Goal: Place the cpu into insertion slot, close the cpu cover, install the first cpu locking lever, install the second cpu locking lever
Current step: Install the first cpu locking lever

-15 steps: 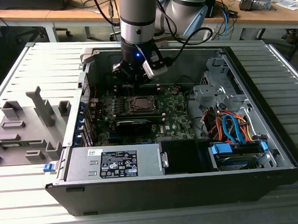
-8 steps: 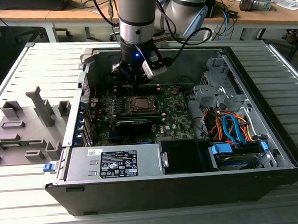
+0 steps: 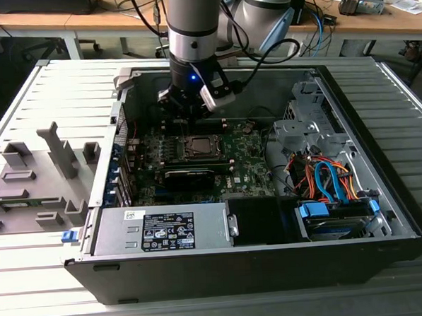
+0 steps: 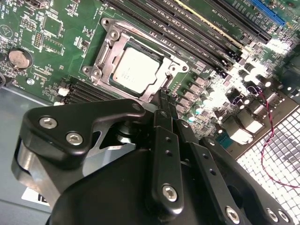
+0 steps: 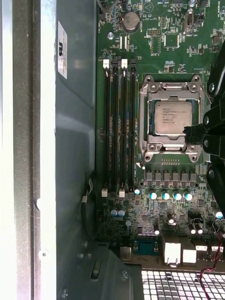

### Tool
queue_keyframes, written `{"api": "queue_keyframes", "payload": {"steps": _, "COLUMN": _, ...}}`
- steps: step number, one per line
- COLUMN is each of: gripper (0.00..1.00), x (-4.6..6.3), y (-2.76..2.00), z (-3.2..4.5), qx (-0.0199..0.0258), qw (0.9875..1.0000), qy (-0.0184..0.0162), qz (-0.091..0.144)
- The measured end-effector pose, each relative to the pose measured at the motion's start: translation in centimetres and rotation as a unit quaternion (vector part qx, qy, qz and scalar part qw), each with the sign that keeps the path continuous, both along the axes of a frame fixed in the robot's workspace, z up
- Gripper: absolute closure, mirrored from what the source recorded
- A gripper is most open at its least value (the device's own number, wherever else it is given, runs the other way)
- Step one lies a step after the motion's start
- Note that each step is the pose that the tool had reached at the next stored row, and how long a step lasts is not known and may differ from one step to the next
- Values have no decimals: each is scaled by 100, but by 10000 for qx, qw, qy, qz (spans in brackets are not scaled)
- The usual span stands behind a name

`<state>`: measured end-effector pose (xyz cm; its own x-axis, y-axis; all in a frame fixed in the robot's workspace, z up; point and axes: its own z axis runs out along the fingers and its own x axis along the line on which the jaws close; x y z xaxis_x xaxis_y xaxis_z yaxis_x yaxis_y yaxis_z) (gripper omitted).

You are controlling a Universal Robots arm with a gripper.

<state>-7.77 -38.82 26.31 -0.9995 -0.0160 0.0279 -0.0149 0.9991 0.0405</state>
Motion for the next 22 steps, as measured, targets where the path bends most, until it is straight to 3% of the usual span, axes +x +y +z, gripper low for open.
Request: {"api": "queue_keyframes", "payload": {"steps": 22, "gripper": 89, "x": -53, "y": 0, "z": 0, "qx": 0, "qw": 10000, "qy": 0, "qz": 0}}
